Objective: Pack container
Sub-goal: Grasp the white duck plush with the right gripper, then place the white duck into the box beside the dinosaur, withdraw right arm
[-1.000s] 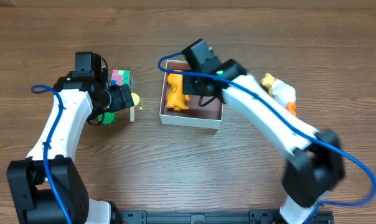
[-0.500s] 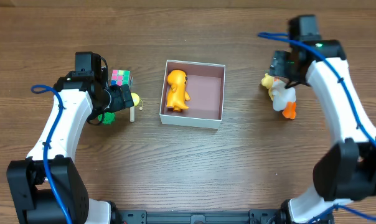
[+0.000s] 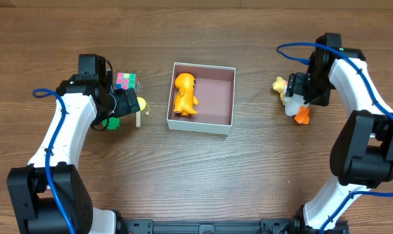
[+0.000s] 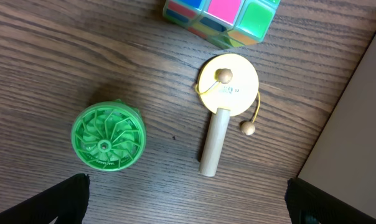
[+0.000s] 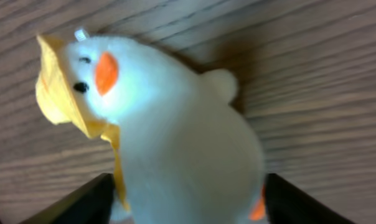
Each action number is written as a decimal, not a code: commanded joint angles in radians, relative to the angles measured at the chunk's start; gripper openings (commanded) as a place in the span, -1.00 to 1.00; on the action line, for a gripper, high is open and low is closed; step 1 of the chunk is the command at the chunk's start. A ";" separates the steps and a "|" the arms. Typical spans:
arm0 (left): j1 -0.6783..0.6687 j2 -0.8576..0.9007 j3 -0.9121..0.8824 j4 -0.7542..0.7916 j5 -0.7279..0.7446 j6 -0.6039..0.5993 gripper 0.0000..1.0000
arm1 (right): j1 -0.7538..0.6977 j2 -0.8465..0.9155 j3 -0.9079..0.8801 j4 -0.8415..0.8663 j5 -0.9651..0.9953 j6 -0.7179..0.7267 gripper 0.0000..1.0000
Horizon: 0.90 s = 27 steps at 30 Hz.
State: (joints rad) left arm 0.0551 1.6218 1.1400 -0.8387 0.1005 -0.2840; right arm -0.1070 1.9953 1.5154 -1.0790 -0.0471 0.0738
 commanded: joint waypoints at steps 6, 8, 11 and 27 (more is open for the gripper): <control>0.008 0.009 0.022 0.002 0.000 0.019 1.00 | 0.009 -0.031 -0.067 0.002 -0.052 0.069 -0.37; 0.008 0.009 0.022 0.002 0.000 0.019 1.00 | 0.023 -0.100 -0.067 -0.003 -0.048 0.077 -0.43; 0.008 0.009 0.022 0.002 0.000 0.019 1.00 | 0.072 -0.236 -0.067 -0.013 -0.047 0.123 -0.60; 0.008 0.009 0.022 0.001 0.000 0.019 1.00 | 0.708 -0.368 -0.090 0.190 0.213 0.743 -0.92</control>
State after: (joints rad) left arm 0.0551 1.6218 1.1400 -0.8387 0.1005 -0.2840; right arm 0.5346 1.5524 1.4380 -0.9195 0.0345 0.6815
